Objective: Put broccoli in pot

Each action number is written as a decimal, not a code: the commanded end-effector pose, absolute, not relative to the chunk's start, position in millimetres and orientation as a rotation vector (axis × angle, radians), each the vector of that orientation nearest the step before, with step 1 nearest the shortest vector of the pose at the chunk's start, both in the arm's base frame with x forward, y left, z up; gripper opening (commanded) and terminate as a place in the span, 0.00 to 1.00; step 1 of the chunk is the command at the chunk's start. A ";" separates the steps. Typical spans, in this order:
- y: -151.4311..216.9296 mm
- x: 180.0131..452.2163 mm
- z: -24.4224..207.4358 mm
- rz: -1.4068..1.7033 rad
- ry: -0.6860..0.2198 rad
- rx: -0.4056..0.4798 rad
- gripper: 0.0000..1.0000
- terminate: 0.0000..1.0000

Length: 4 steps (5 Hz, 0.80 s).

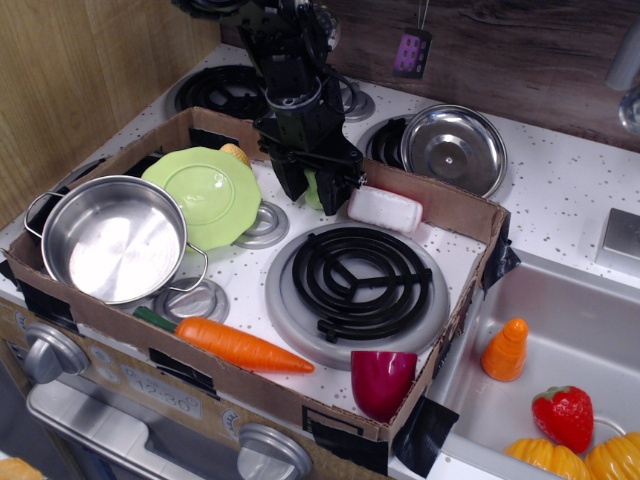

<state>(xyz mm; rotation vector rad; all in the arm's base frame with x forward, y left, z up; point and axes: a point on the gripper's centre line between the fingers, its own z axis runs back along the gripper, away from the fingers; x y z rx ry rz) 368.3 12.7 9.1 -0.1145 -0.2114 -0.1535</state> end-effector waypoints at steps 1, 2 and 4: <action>16.2 361.4 36.1 -0.140 -0.260 -0.050 0.00 0.00; 22.6 352.5 55.8 -0.123 -0.271 -0.018 0.00 0.00; 22.8 316.6 110.9 -0.004 -0.287 0.082 0.00 0.00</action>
